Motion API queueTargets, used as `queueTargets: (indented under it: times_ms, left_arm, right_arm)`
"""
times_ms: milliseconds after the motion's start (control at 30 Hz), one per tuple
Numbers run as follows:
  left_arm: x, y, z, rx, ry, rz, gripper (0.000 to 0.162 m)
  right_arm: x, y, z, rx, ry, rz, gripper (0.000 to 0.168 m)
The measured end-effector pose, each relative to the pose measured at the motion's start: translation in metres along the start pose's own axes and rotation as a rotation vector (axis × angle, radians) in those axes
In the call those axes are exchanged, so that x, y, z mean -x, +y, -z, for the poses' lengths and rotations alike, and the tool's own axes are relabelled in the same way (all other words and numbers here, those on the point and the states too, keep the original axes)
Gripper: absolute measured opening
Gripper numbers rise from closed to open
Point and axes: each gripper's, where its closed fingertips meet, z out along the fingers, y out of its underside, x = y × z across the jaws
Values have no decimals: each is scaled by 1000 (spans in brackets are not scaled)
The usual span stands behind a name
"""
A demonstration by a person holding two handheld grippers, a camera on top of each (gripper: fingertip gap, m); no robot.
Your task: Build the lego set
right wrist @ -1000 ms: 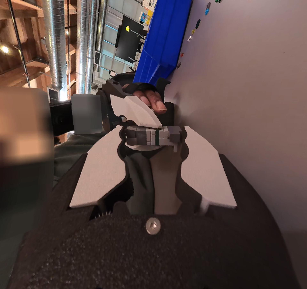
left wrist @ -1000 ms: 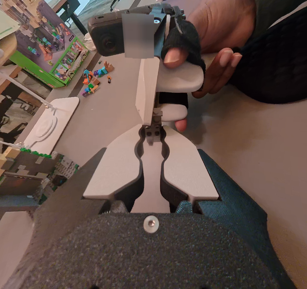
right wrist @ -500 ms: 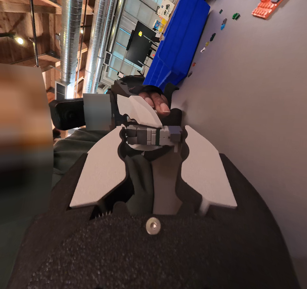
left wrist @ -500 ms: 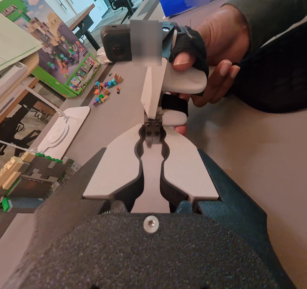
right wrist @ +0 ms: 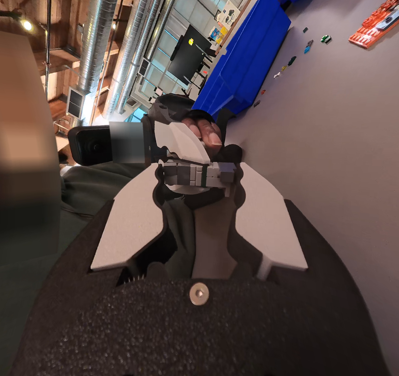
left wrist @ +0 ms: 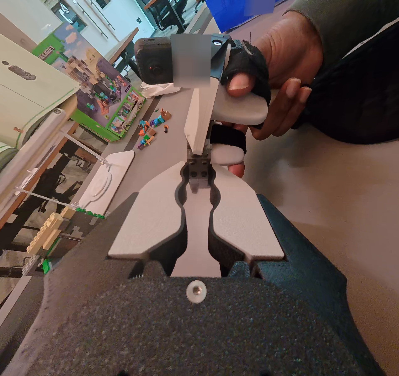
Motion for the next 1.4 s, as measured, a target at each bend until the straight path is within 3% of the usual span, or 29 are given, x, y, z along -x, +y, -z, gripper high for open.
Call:
queueTargets:
  times_ms: [1067, 1400]
  left_arm:
    - [0, -16, 4, 6, -118, -223, 17]
    - [-5, -29, 11, -75, -130, -269, 16]
  right_arm:
    - [16, 2, 2, -14, 32, 237, 65]
    - [28, 7, 2, 5, -22, 261, 64]
